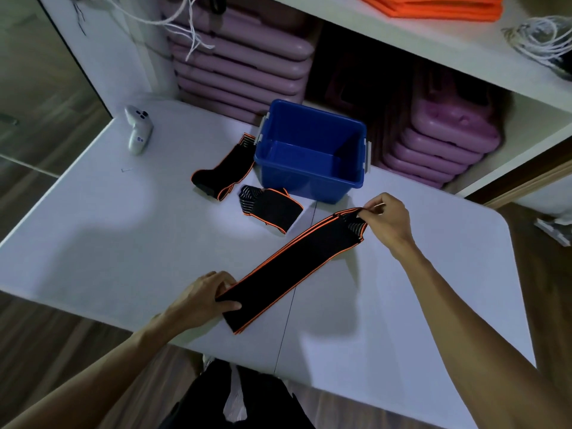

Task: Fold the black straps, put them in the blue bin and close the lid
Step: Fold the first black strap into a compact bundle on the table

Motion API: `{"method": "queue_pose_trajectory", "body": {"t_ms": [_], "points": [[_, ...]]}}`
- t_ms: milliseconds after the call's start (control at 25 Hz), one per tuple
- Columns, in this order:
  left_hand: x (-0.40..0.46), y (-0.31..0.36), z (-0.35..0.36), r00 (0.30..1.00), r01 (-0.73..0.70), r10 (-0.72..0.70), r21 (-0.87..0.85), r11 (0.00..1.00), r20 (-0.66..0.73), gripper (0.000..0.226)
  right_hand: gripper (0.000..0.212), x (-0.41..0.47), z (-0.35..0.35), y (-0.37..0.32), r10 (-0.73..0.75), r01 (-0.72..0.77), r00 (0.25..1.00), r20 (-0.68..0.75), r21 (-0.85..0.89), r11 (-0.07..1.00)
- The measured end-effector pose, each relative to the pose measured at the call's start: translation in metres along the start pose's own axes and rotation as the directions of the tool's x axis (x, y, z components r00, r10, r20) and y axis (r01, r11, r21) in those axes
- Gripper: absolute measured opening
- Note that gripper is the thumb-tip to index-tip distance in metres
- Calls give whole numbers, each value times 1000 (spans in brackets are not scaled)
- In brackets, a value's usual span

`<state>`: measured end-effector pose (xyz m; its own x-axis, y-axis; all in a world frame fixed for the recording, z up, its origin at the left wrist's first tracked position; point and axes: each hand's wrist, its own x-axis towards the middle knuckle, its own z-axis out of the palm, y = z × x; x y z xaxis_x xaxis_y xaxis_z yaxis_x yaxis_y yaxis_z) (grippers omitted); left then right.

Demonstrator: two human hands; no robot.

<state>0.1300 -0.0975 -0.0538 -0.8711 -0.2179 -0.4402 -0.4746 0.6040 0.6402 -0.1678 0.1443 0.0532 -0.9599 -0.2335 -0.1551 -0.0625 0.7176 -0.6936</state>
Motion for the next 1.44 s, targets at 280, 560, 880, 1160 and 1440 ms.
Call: {"method": "queue_pose_trajectory", "body": {"t_ms": [280,560,880,1160,1440], "points": [[-15,-1,1,988,147,-153,-143,979,-32,27,8,13,30,-108,-329,326,938,109,43,944],[-59,-1,17,883,381,-465,-480,790,-65,29,11,10,183,-234,-480,547,790,381,-84,833],[-44,0,31,806,376,-584,-680,629,-94,28,15,-54,340,-307,-548,707,654,521,-162,689],[-52,-12,8,771,396,-589,-542,742,-244,32,39,-71,343,-270,-582,706,438,685,139,695],[-18,-58,-49,530,325,-483,-360,875,-697,27,73,-109,228,-91,-447,645,603,661,-73,761]]}}
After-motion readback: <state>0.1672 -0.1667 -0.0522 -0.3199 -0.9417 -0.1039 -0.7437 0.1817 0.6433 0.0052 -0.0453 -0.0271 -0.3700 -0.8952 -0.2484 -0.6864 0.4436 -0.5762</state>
